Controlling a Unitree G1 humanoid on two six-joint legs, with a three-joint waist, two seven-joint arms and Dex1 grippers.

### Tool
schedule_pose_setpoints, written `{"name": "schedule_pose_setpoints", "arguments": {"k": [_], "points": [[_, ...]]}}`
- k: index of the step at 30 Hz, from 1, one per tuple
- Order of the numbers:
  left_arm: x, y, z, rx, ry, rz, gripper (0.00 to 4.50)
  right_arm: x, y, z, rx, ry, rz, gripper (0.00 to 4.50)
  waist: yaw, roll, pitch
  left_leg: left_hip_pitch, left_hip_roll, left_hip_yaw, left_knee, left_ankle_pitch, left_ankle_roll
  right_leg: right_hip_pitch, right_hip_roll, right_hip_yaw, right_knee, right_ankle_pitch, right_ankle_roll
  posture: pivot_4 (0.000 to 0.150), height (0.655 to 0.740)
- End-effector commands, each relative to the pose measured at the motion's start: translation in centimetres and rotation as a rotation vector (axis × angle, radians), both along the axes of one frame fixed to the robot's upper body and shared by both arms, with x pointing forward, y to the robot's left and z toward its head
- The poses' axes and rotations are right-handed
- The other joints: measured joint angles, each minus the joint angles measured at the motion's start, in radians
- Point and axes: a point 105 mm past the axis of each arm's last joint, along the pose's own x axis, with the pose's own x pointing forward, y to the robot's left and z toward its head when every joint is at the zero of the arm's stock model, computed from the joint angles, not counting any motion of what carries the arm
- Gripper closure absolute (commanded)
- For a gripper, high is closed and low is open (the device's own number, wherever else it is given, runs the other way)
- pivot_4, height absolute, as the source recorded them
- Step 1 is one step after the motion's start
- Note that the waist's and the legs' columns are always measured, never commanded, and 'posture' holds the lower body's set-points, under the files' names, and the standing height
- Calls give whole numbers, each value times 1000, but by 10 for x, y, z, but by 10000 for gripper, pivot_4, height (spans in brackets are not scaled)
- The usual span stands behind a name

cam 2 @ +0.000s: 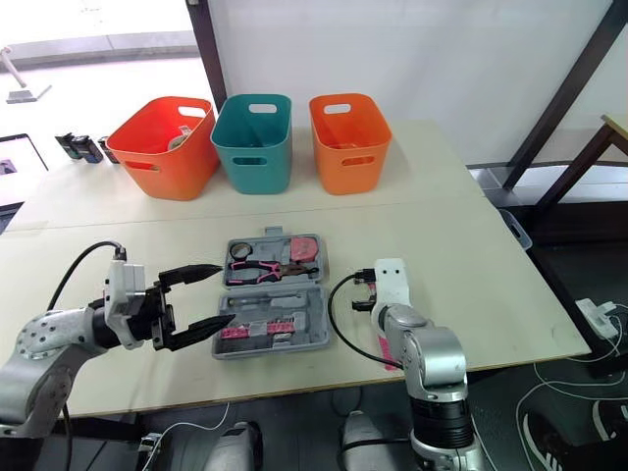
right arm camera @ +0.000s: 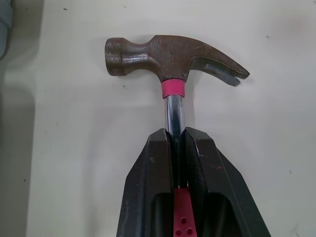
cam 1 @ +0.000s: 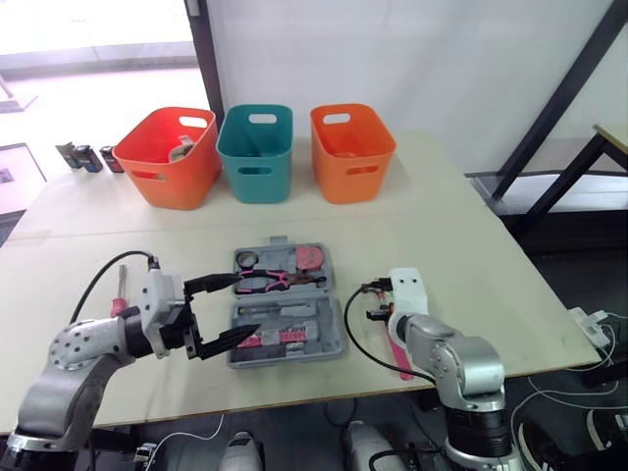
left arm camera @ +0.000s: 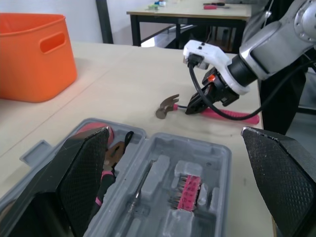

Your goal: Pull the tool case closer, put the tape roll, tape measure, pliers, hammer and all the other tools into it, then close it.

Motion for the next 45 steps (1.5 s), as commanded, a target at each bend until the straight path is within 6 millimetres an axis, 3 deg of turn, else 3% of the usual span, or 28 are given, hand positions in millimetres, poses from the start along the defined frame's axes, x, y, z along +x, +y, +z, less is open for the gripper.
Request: {"name": "schedule_pose_setpoints", "arguments": {"k": [1, 2, 5, 8, 11, 12, 15, 19, 21, 25, 27, 29, 32, 36, 45], "points": [[-2, -2, 6, 16, -42, -15, 0, 5, 2, -4, 6, -24, -6, 44777, 0, -1, -1, 0, 0, 0, 0, 0, 0, 0, 0, 0, 0, 0, 0, 1500, 7400], [-2, -2, 6, 17, -42, -16, 0, 6, 1, -6, 4, -23, -11, 44777, -1, -2, -1, 1, 0, 0, 0, 0, 0, 0, 0, 0, 0, 0, 0, 1500, 7400], [-2, -1, 7, 17, -47, -13, 0, 5, -3, -5, 28, -36, -45, 31833, 1, -3, -2, 3, 0, 0, 0, 0, 0, 2, 0, 0, 0, 0, 0, 1500, 7400], [-2, 0, 10, 10, -55, -5, 0, 11, -8, 25, 99, -131, -65, 16786, 2, -3, -2, 3, 0, 0, 0, 0, 0, 2, 0, 0, 0, 0, 0, 1500, 7400], [-4, 5, 7, 22, -44, 12, 0, 11, -20, 70, 120, -237, -40, 2003, 4, -2, -1, 0, 0, 0, 0, 0, 0, 0, 0, 0, 0, 0, 0, 1500, 7400], [-5, 6, 5, 27, -36, 20, 0, 9, -22, 81, 115, -253, -15, 502, 4, -2, -1, -1, 0, 0, 0, 0, 0, 0, -1, 0, 0, 0, 0, 1500, 7400], [-7, 7, 4, 29, -36, 36, 0, 6, -17, 112, 123, -297, 125, 502, 3, -2, -1, 0, 0, 0, 0, 0, 0, 0, 0, 0, 0, 0, 0, 1500, 7400], [-8, 5, 5, 22, -38, 47, 0, -4, -2, 133, -5, -268, 553, 502, 3, -1, -1, 0, 0, 0, 0, 0, 0, 0, -1, 0, -1, 0, 0, 1500, 7400], [-9, 3, 4, 18, -38, 47, 0, -12, -3, 122, -111, -186, 751, 502, 6, -1, -1, 0, 0, 1, -1, 0, 0, 1, -2, 1, -3, -1, 0, 1500, 7400], [-12, -3, 4, 4, -34, 30, 0, -3, -16, 97, -632, -131, 1219, 502, -1, -1, 0, 0, 0, 2, -1, 0, 0, 2, -2, 1, -7, -1, 0, 1500, 7400], [-12, -4, 3, 5, -30, 27, 0, 0, -19, 89, -810, -122, 1400, 502, -8, -1, 0, 0, 0, 4, -1, 0, 0, 1, -2, 1, -9, 0, 0, 1500, 7400], [-11, -4, 3, 6, -31, 26, 0, 7, -28, 78, -1162, -128, 1670, 502, -9, 0, 1, 0, 0, 4, -1, 0, 0, 1, -2, 1, -8, 0, 0, 1500, 7400], [-9, -6, 4, 1, -36, 26, 0, 18, -37, 62, -1542, -146, 1994, 502, -5, 0, 2, 0, 0, 4, -1, 0, 0, 1, -2, 1, -8, 0, 1, 1500, 7400], [-9, -7, 5, -3, -41, 27, 0, 22, -35, 43, -1677, -177, 2259, 502, 2, 0, 2, 0, 0, 4, -3, 0, 0, 1, -2, 1, -9, 0, 1, 1500, 7400], [-10, -6, 9, -13, -48, 50, 0, 38, -13, 18, -1775, -146, 2402, 502, -1, -2, 1, 6, 0, 4, -2, 1, -1, 6, -2, 1, -6, 1, 0, 1500, 7400]]}}
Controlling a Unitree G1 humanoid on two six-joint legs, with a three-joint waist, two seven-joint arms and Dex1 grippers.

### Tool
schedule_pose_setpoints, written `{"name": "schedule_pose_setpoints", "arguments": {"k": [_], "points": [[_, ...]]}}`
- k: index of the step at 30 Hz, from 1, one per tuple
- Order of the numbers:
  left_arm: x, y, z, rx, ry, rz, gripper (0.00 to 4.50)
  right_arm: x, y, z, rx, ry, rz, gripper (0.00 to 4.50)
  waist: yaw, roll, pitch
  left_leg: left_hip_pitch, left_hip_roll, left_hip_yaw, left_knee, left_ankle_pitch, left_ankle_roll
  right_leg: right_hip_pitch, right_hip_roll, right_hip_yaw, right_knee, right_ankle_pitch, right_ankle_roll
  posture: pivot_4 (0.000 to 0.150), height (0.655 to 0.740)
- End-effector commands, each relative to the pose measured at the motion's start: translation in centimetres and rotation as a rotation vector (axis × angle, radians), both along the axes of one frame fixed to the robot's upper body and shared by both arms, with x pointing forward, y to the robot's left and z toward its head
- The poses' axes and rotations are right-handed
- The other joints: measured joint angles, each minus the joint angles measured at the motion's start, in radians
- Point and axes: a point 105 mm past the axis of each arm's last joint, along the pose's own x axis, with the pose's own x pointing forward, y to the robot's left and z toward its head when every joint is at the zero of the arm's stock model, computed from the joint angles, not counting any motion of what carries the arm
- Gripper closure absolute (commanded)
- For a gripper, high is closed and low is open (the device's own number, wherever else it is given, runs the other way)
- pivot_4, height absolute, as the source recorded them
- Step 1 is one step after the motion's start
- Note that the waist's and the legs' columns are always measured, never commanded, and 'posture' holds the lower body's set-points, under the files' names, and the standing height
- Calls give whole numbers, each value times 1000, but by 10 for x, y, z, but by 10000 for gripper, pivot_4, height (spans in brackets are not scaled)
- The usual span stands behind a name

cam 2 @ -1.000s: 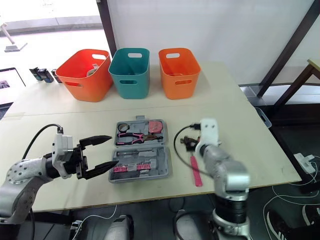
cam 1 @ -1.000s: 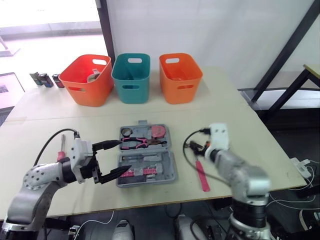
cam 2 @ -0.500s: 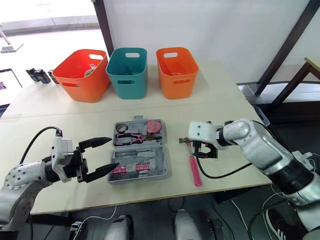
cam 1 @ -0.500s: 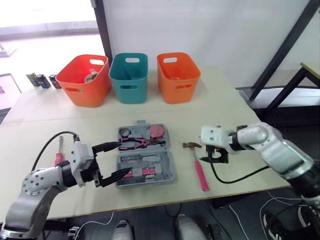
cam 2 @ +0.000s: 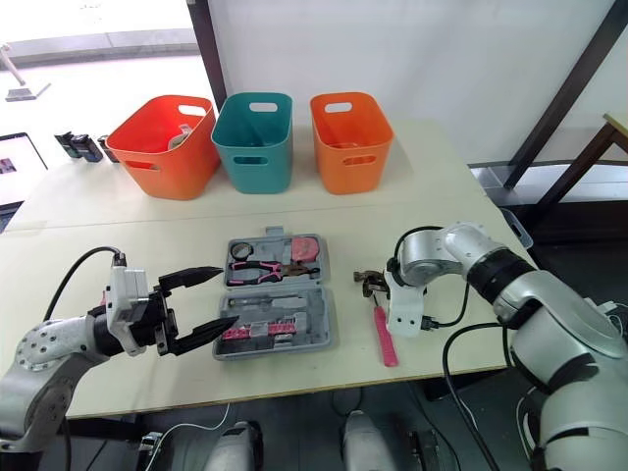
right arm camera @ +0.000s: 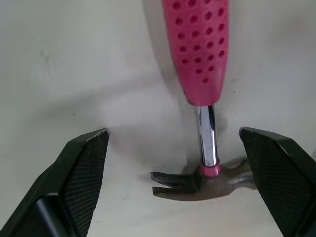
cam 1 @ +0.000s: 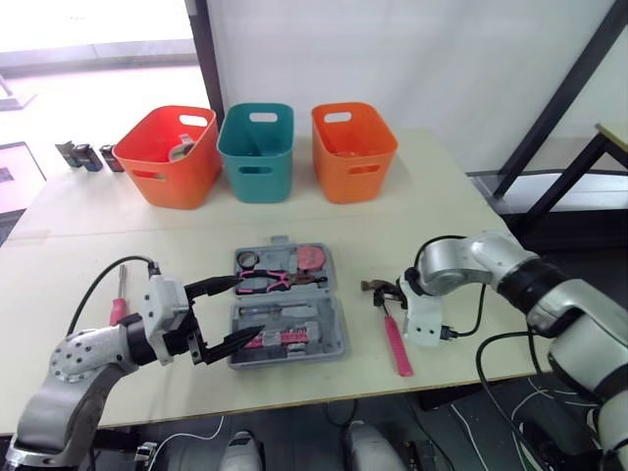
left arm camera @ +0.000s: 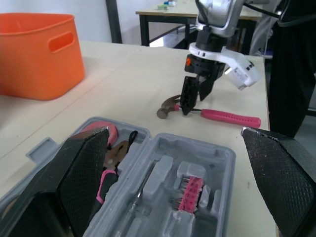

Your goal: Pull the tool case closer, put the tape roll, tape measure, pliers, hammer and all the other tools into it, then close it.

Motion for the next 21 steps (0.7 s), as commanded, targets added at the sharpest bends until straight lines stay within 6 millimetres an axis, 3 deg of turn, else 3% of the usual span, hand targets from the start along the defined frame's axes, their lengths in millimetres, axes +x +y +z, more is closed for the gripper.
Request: {"name": "schedule_pose_setpoints", "arguments": {"k": [1, 2, 5, 12, 18, 21], "points": [[-2, -1, 10, -3, -41, -1, 0, 1, 6, -10, -33, 9, 23, 502, -1, 0, 0, 3, 0, 0, 0, 0, 0, 2, 0, 0, 1, 0, 0, 1500, 7400], [-2, -2, 10, -2, -42, 1, 0, 1, 5, -13, -48, 12, 23, 502, -1, -1, 0, 7, 0, 0, 0, 0, 0, 6, 0, 0, 2, 0, 0, 1500, 7400], [-1, -2, 11, -3, -44, 5, 0, 1, 3, -18, -80, 26, 8, 9267, -4, -3, -2, 15, 0, 0, 0, 0, 0, 14, 0, 0, 1, -1, -1, 1500, 7400], [-1, -1, 12, -3, -46, 19, 0, 7, 14, -20, -68, 9, 14, 43355, -24, -6, -3, 16, 0, -1, 0, 0, 0, 15, 0, 0, 3, -1, 0, 1500, 7400], [0, -2, 11, -6, -44, 17, 0, 9, 17, -9, 5, 12, -35, 44727, -27, -6, -3, 18, 0, -1, -1, 0, 0, 16, 1, 0, 4, -1, 0, 1500, 7400], [1, -2, 11, -7, -43, 16, 0, 10, 14, 13, 131, 49, -196, 44727, -24, -5, -2, 17, 0, -1, -1, 0, 0, 16, 1, 0, 4, -2, 0, 1500, 7400]]}}
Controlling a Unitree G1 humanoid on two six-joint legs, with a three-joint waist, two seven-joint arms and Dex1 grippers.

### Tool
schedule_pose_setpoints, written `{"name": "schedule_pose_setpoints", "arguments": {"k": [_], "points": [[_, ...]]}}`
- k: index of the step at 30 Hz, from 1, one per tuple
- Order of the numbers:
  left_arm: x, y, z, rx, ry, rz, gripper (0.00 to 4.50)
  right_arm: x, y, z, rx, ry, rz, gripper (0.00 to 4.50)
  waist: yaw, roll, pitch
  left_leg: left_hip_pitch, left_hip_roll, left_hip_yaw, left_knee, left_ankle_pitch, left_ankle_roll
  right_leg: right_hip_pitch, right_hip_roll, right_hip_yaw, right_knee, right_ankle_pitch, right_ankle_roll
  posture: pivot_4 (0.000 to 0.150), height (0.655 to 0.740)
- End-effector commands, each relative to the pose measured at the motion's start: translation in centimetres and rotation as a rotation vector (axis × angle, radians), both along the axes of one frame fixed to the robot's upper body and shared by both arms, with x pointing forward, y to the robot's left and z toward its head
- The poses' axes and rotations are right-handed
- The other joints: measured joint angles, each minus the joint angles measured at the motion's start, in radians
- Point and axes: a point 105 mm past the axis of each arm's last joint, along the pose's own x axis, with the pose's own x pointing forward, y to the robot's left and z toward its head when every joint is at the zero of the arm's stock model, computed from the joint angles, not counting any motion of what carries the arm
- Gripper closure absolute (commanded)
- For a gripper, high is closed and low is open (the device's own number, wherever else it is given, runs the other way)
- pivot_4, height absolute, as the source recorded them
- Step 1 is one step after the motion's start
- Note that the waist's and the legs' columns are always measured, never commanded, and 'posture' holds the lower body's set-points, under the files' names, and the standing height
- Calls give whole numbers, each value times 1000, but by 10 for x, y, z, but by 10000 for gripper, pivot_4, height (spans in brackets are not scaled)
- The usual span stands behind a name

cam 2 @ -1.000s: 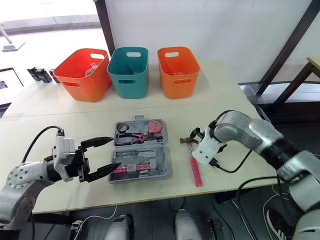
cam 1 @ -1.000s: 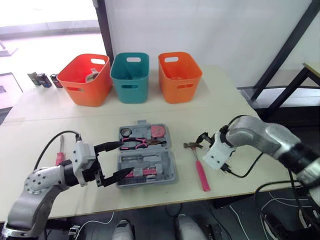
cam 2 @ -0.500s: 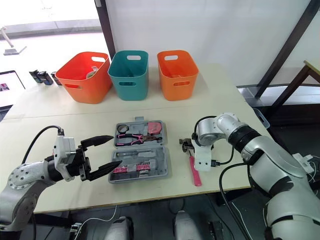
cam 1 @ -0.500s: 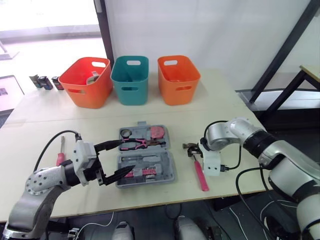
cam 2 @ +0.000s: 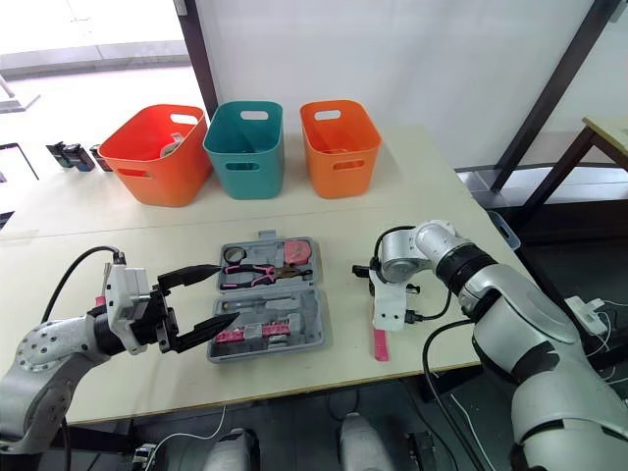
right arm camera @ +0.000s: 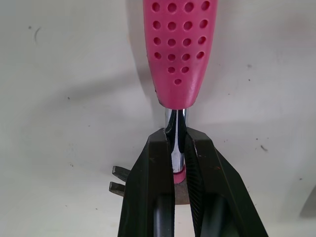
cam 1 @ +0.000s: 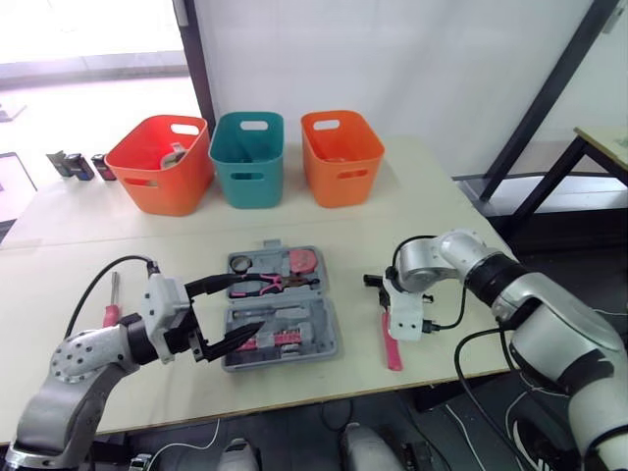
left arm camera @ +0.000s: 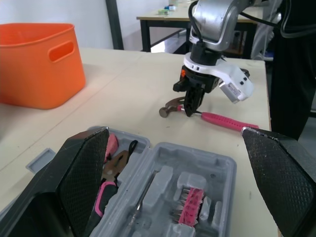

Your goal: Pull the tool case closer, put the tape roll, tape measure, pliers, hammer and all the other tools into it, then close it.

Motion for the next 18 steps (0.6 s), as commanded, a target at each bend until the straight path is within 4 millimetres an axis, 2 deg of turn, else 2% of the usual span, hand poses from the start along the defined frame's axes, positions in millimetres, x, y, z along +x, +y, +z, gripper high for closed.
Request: {"name": "schedule_pose_setpoints", "arguments": {"k": [1, 4, 6, 8, 9, 12, 15, 18], "points": [[-1, -3, 10, -2, -44, -13, 0, -2, 2, 30, 197, 56, -202, 44727, 3, 3, 2, 0, 0, 0, 0, 0, 0, 0, 0, 0, 0, 0, 0, 1500, 7400], [-2, -4, 9, -4, -41, -17, 0, -10, 10, 56, 401, 153, -451, 44727, 7, 7, 5, -3, 0, -1, 0, 0, 0, 0, 0, 0, 0, -1, 2, 1500, 7400], [-1, -5, 8, -5, -39, -20, 0, -19, 13, 78, 550, 274, -724, 44727, 5, 9, 6, -3, 0, -2, 0, 0, 0, -1, 0, 0, 1, -1, 2, 1500, 7400], [0, -6, 7, -8, -36, -26, 0, -39, 10, 89, 629, 476, -1024, 44727, 7, 11, 8, -4, 0, -2, 1, 0, 0, -2, 0, 0, 2, -1, 2, 1500, 7400], [0, -7, 7, -9, -36, -30, 0, -42, 9, 90, 657, 531, -1152, 44727, 10, 12, 8, -4, 0, -2, 1, 0, 0, -2, 0, 0, 3, -1, 2, 1500, 7400], [2, -10, 8, -14, -37, -47, 0, -18, 10, 98, 915, 574, -1574, 44727, 6, 11, 7, -3, 0, -2, 2, 0, 0, -2, 1, 0, 2, -1, 1, 1500, 7400], [3, -11, 9, -15, -39, -56, 0, -17, 4, 95, 1015, 686, -1944, 44727, 7, 11, 7, -7, -1, -2, 3, 0, 0, -6, 0, 0, 2, 0, 0, 1500, 7400], [5, -10, 9, -9, -37, -63, 0, -11, -15, 79, 1101, 712, -2273, 44727, 14, 11, 7, -12, -1, -2, 2, 0, 0, -12, 0, 0, 2, 0, 0, 1500, 7400]]}}
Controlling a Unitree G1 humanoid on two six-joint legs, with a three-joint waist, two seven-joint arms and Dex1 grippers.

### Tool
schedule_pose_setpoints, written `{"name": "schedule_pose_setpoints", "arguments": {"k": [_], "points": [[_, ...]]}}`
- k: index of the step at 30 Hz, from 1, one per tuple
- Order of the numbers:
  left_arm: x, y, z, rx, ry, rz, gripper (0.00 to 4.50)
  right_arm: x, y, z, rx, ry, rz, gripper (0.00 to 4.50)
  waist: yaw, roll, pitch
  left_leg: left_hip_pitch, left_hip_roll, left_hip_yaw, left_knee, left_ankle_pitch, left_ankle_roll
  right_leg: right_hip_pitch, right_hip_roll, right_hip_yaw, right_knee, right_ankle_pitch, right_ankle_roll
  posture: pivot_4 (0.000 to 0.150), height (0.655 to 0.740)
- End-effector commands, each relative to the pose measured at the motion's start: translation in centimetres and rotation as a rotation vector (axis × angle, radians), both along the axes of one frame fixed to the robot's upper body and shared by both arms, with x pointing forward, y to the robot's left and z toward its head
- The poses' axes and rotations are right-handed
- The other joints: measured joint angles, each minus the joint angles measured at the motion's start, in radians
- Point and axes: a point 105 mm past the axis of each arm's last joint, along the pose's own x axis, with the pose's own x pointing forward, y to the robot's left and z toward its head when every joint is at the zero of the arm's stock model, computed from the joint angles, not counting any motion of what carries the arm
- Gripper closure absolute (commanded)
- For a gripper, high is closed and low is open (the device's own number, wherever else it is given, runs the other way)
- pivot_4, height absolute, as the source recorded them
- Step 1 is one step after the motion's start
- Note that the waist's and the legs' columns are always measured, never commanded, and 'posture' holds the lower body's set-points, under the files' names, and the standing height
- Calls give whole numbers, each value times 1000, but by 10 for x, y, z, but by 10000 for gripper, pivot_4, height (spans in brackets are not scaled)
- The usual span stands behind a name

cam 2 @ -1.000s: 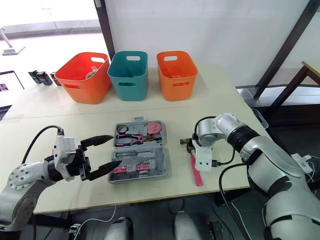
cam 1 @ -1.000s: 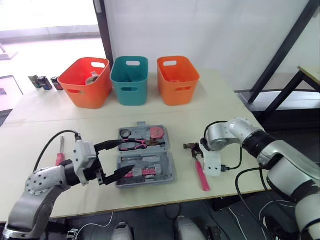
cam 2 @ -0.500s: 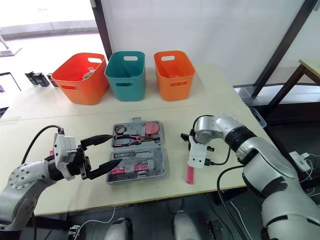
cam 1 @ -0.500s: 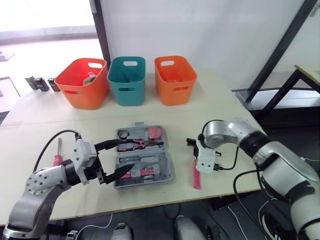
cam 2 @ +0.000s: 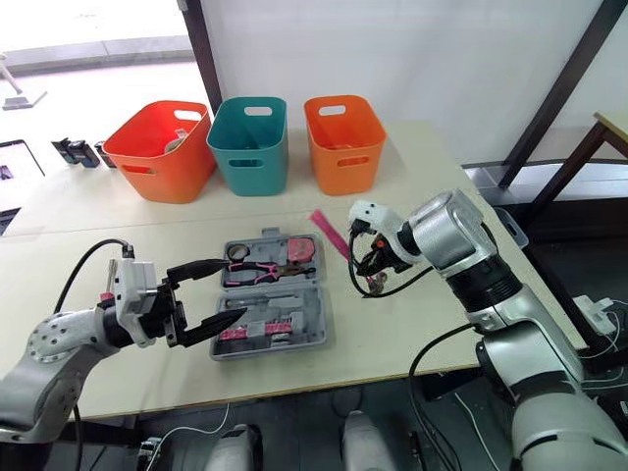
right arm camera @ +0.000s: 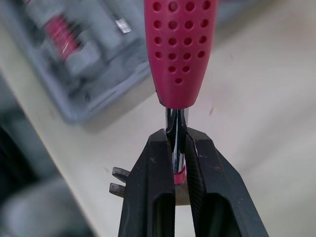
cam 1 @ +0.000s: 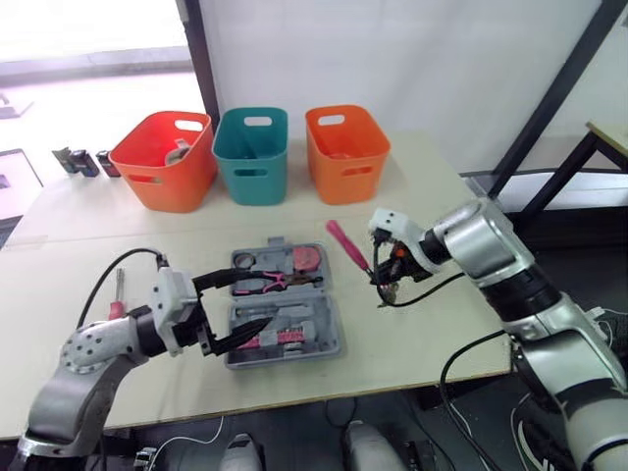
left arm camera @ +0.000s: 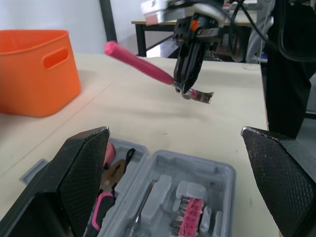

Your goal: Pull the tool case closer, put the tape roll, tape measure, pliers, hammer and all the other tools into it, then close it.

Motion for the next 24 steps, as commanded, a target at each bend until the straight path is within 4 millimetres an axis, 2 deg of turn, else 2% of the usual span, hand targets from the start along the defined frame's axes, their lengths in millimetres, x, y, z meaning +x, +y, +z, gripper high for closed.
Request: {"name": "schedule_pose_setpoints", "arguments": {"k": [1, 3, 8, 12, 15, 21, 23, 24], "points": [[0, -1, 5, 5, -24, -22, 0, 5, -24, -6, 62, 77, -298, 44727, 10, 0, 0, -3, 0, 0, 0, 0, 0, -3, 0, 0, 0, 0, 0, 1500, 7400], [-1, 0, 6, 5, -24, -24, 0, -1, -24, -19, 75, 89, -299, 44727, 21, 0, 0, -9, 0, 0, 0, 0, 0, -8, 0, 0, 0, 0, 1, 1500, 7400], [-1, 1, 6, 9, -22, -29, 0, -18, -6, -48, 127, 52, -298, 44727, 17, 0, 0, -11, 0, 0, 0, 0, 0, -10, 0, -1, 0, 1, 5, 1500, 7400], [0, 1, 6, 11, -25, -31, 0, -20, -9, -71, 116, 11, -487, 44727, 17, -1, -1, -10, 0, -1, 0, 0, 0, -10, 2, -1, 1, 1, 5, 1500, 7400], [-1, 1, 7, 12, -27, -30, 0, -19, -12, -78, 90, -11, -585, 44727, 18, -1, -1, -10, 0, -1, 1, 1, -1, -9, 2, -1, 1, 0, 1, 1500, 7400], [-1, 2, 8, 15, -28, -25, 0, -28, -14, -86, 88, -20, -644, 18443, 20, -2, -1, -10, 0, -1, 2, 1, -2, -7, 1, -1, 1, 1, 1, 1500, 7400], [-1, 3, 9, 17, -28, -21, 0, -31, -9, -68, 101, -123, -573, 9153, 24, -2, -1, -10, 0, -1, 2, 1, -2, -7, 1, -1, 1, 1, 1, 1500, 7400], [-1, 4, 9, 20, -27, -22, 0, -32, -9, -58, 75, -191, -540, 2916, 23, -2, -1, -10, 0, -1, 2, 1, -2, -7, 1, -1, 0, 0, 1, 1500, 7400]]}}
